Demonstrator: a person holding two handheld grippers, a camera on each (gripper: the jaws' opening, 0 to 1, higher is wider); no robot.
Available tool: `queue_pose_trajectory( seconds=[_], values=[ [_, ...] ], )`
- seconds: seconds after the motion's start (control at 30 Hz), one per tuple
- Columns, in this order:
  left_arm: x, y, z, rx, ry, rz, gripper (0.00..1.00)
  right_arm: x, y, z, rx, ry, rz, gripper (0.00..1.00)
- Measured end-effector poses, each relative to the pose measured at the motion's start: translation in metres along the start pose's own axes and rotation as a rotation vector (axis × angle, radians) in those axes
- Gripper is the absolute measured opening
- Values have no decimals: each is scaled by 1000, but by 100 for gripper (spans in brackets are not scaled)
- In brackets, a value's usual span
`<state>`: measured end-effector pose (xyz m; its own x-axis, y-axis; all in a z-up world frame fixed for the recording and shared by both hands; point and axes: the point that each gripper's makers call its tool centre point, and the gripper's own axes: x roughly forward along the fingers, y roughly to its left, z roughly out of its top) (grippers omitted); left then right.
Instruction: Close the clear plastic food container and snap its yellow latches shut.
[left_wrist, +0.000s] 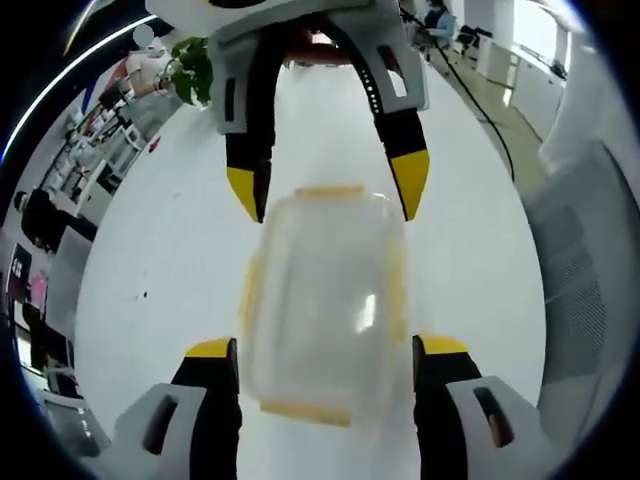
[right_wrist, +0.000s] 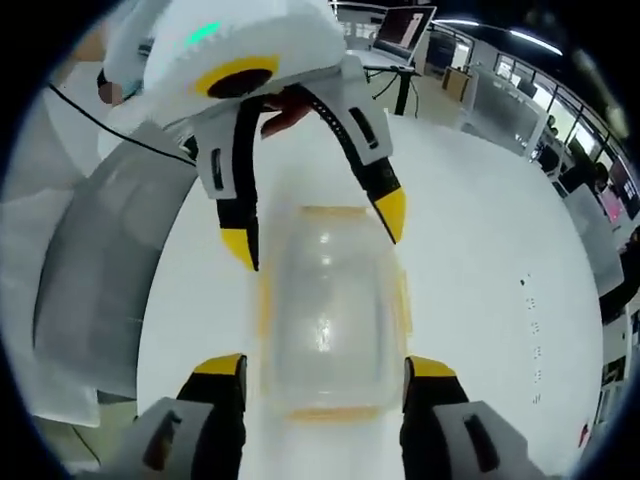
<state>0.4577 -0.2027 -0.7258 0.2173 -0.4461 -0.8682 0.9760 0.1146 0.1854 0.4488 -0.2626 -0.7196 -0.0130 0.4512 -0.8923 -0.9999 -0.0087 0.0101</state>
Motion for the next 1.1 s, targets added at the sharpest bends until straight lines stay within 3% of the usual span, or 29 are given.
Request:
queue_pose_trajectory(
  seconds=[0.3, 0.4, 0.6, 0.7, 1.1],
  values=[
    [7, 5, -10, 3, 39, 10, 80, 4, -3, -5, -4, -4, -37, 66],
    [10, 6, -12, 5, 47, 9, 80, 6, -6, -8, -11, -9, -56, 75],
    [17, 5, -19, 15, 77, -1, 83, 12, -5, -15, -4, 5, -58, 74],
    [21, 4, -27, 87, 125, -2, 83, 17, -6, -19, -3, 12, -68, 74],
    [31, 4, -30, 89, 145, -16, 81, 25, -10, -22, -12, 13, -90, 73]
  ],
)
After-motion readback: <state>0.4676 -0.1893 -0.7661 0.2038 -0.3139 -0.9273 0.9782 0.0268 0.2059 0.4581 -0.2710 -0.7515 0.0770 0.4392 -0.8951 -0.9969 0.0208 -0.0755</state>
